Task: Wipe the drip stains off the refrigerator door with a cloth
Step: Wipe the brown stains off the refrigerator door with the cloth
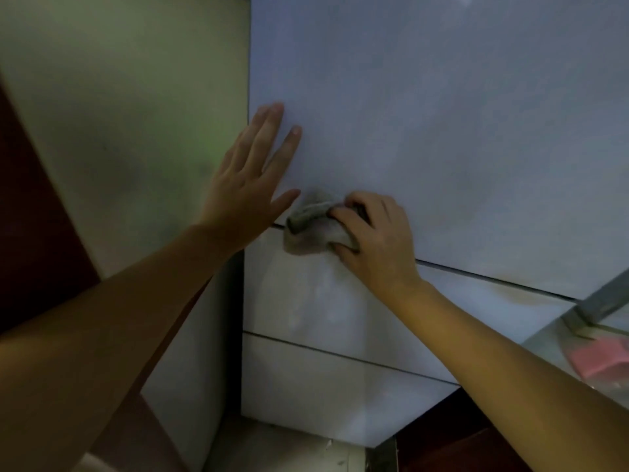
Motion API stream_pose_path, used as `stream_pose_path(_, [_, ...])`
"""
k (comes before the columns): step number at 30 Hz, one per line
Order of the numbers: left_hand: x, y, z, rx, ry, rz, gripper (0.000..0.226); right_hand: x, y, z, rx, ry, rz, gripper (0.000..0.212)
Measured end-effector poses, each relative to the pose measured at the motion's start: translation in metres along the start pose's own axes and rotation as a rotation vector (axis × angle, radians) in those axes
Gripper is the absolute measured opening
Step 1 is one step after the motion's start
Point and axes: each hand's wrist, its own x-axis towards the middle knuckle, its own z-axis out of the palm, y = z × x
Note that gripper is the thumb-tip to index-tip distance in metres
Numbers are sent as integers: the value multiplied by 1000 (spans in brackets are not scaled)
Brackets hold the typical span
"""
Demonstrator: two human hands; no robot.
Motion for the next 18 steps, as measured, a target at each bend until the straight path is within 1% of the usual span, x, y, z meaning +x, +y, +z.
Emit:
stream_pose_path(3, [-1, 1, 2, 0, 7, -10, 72, -21, 19, -19, -21, -28, -42, 40])
stream_pose_path(7, [-1, 2, 2, -5, 17, -9, 70, -48, 50, -50, -67, -43, 33, 40])
stream_pose_path(10, [-1, 2, 2, -3, 12, -15, 70, -35, 45, -45, -59, -5, 39, 37])
stream_pose_path(13, [-1, 2, 2, -5, 17, -11, 72, 2, 22, -29, -26, 56, 17, 33])
stream_pose_path(15, [0, 2, 1, -6, 21, -2, 71, 19, 13, -26, -11, 68, 28, 37])
stream_pose_path(18, [0, 2, -1, 3, 12, 0, 71, 11, 22, -40, -45, 30, 11, 44])
